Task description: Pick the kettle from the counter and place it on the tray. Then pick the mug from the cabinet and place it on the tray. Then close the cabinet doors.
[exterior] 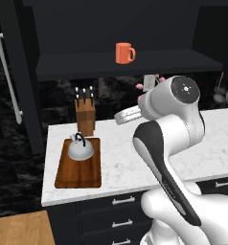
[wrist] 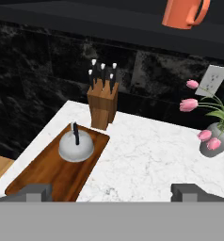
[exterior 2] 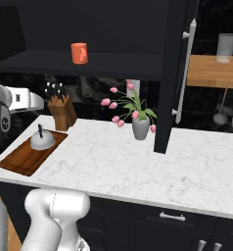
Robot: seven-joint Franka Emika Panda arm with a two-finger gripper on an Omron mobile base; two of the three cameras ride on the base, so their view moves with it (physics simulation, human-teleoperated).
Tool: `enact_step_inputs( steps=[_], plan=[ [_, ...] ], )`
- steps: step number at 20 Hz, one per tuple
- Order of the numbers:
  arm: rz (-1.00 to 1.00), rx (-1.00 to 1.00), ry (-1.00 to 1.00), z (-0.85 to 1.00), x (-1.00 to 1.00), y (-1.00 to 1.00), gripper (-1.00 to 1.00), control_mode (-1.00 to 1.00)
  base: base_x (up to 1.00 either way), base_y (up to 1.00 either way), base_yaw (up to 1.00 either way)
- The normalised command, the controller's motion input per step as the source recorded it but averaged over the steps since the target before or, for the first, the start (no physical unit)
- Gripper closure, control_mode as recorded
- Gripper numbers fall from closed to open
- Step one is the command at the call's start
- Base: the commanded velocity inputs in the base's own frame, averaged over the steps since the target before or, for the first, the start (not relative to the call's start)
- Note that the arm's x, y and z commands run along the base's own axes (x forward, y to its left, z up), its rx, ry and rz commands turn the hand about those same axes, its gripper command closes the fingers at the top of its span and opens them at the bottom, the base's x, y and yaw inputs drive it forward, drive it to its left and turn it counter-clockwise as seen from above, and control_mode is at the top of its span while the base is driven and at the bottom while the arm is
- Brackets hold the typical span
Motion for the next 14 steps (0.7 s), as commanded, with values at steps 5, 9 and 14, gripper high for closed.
enact_step_inputs(
  steps=[5, 9, 14],
  plan=[
    [-0.04, 0.0, 0.0, 0.58, -0.19, -0.41, -1.0, -1.0, 0.0, 0.0, 0.0],
    [0.0, 0.0, -0.05, 0.52, -0.08, -0.43, -1.0, -1.0, 0.0, 0.0, 0.0],
    [0.04, 0.0, -0.2, 0.42, 0.01, -0.49, -1.0, -1.0, 0.0, 0.0, 0.0]
  ],
)
